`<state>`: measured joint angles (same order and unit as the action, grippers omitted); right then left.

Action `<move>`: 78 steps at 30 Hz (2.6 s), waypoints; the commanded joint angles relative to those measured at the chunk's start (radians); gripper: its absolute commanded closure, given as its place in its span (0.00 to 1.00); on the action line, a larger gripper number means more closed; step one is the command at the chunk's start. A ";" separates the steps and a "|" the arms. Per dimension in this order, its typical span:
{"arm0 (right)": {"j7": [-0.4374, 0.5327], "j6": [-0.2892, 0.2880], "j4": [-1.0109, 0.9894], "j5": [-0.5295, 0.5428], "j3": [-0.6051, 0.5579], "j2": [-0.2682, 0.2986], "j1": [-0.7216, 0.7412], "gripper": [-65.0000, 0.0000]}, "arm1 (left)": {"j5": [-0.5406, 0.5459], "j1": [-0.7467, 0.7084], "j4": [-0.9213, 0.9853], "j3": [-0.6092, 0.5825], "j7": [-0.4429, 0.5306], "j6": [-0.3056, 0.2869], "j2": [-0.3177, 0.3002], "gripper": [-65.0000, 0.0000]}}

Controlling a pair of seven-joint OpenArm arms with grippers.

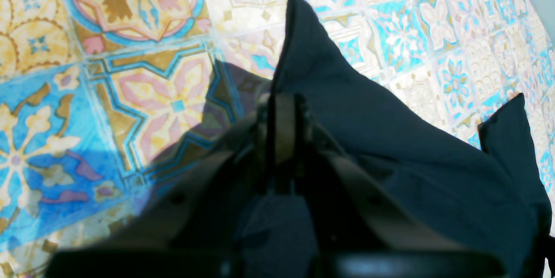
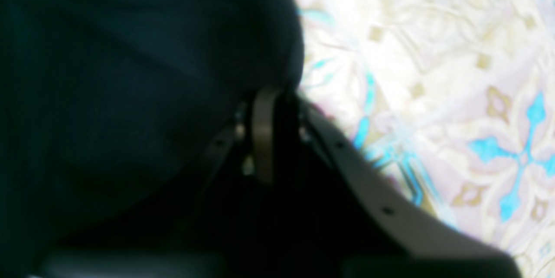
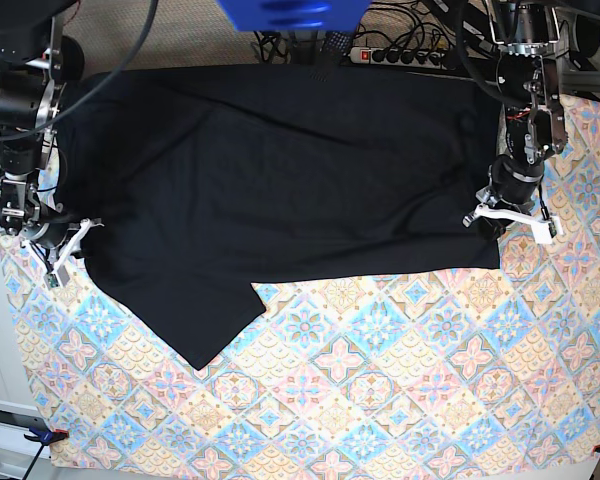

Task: Fold the T-shirt properly
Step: 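Grasp the shirt's side edges midway with both grippers, then fold the grasped hem half up over the collar half with both grippers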

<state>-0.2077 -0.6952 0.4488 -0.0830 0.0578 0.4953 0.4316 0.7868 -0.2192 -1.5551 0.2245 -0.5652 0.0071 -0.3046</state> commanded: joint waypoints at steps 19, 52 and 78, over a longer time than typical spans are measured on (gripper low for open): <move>0.017 -0.003 0.368 0.015 0.144 0.021 -0.218 1.00 | 0.003 -0.081 -0.117 0.005 0.018 -0.006 -0.012 1.00; -0.060 -0.003 0.898 0.113 0.405 -0.008 -0.718 1.00 | 0.000 -0.279 -0.048 0.002 0.020 -0.006 -0.043 1.00; -0.276 -0.003 1.091 0.107 0.543 -0.077 -0.747 0.65 | 0.009 -0.282 -0.206 0.039 -0.102 -0.006 -0.008 0.59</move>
<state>-0.5049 -0.7059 1.5192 0.0105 0.5880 0.3935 -0.3237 0.7822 -0.5106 -1.7329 0.2569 -0.6914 0.0151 -0.3004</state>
